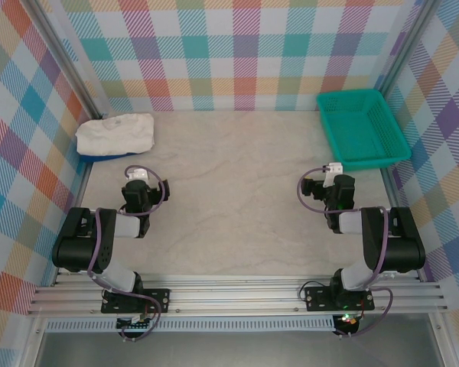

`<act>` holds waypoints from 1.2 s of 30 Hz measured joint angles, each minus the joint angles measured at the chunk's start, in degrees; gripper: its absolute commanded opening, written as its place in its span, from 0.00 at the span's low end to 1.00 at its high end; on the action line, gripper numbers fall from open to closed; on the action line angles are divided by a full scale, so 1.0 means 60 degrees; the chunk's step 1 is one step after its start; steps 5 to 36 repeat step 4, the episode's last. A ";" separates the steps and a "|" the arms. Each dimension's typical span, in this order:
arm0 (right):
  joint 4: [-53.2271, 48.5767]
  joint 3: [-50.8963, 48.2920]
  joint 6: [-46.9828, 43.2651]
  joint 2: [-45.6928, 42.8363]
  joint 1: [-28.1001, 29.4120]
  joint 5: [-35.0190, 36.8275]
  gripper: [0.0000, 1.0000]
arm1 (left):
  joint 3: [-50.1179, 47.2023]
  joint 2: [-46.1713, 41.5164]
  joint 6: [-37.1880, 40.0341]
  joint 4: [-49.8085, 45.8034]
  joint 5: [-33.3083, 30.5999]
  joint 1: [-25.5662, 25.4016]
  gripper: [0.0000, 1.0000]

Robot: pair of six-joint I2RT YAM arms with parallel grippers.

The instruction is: Fold the inside-out t-shirt

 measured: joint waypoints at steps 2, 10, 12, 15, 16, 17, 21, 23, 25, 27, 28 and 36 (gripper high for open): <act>0.0000 0.0000 0.0000 0.0000 0.0000 -0.0018 1.00 | 0.0000 -0.0004 0.0000 0.0000 0.0000 -0.0007 1.00; 0.0000 0.0000 0.0000 0.0000 0.0000 -0.0036 1.00 | 0.0000 -0.0004 0.0000 -0.0004 0.0000 -0.0011 1.00; 0.0000 0.0000 0.0000 0.0000 0.0000 -0.0036 1.00 | 0.0000 -0.0004 0.0000 -0.0004 0.0000 -0.0011 1.00; 0.0000 0.0000 0.0000 0.0000 0.0000 -0.0036 1.00 | 0.0000 -0.0004 0.0000 -0.0004 0.0000 -0.0011 1.00; 0.0000 0.0000 0.0000 0.0000 0.0000 -0.0036 1.00 | 0.0000 -0.0004 0.0000 -0.0004 0.0000 -0.0011 1.00; 0.0000 0.0000 0.0000 0.0000 0.0000 -0.0036 1.00 | 0.0000 -0.0004 0.0000 -0.0004 0.0000 -0.0011 1.00; 0.0000 0.0000 0.0000 0.0000 0.0000 -0.0036 1.00 | 0.0000 -0.0004 0.0000 -0.0004 0.0000 -0.0011 1.00; 0.0000 0.0000 0.0000 0.0000 0.0000 -0.0036 1.00 | 0.0000 -0.0004 0.0000 -0.0004 0.0000 -0.0011 1.00; 0.0000 0.0000 0.0000 0.0000 0.0000 -0.0036 1.00 | 0.0000 -0.0004 0.0000 -0.0004 0.0000 -0.0011 1.00; 0.0000 0.0000 0.0000 0.0000 0.0000 -0.0036 1.00 | 0.0000 -0.0004 0.0000 -0.0004 0.0000 -0.0011 1.00; 0.0000 0.0000 0.0000 0.0000 0.0000 -0.0036 1.00 | 0.0000 -0.0004 0.0000 -0.0004 0.0000 -0.0011 1.00; 0.0000 0.0000 0.0000 0.0000 0.0000 -0.0036 1.00 | 0.0000 -0.0004 0.0000 -0.0004 0.0000 -0.0011 1.00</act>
